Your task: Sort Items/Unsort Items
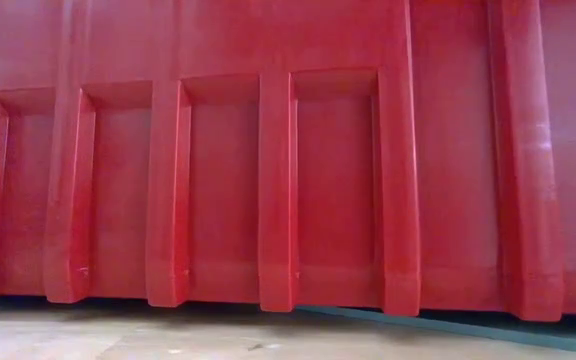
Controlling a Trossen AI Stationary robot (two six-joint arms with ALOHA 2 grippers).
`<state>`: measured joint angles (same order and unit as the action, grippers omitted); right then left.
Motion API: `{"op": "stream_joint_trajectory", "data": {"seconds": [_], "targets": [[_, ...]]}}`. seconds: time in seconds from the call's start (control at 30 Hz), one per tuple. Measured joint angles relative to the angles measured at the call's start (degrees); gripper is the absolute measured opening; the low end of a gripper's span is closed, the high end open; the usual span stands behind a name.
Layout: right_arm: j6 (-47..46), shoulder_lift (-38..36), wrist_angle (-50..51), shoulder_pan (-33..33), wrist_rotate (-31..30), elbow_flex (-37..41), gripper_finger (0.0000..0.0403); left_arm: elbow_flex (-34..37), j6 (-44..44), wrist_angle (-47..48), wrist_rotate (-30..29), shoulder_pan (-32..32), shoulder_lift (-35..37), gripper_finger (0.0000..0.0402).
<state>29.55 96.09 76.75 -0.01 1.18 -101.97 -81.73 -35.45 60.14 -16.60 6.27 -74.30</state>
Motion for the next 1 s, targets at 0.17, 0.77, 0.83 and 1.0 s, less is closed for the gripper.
{"op": "stream_joint_trajectory", "data": {"seconds": [0.17, 0.77, 0.83, 1.0], "targets": [[6.78, 6.42, 2.68, 0.42, -0.78, -1.94, 0.0172, 0.0, -2.11, 0.0, -0.59, 0.86, 0.0, 0.0], [12.44, 8.18, 4.02, 0.33, -4.35, -6.95, 0.0172, 0.0, -1.51, -0.02, -0.81, 2.07, -0.04, 0.0], [12.47, 8.2, 4.04, 0.31, -4.31, -4.97, 0.0172, 0.0, -1.5, -0.04, -0.81, 2.07, -0.04, 0.0], [10.85, 8.18, -2.58, 0.26, -4.6, -0.27, 0.0172, 0.0, -1.48, -0.05, -1.42, 2.07, -0.04, 0.0]]}}
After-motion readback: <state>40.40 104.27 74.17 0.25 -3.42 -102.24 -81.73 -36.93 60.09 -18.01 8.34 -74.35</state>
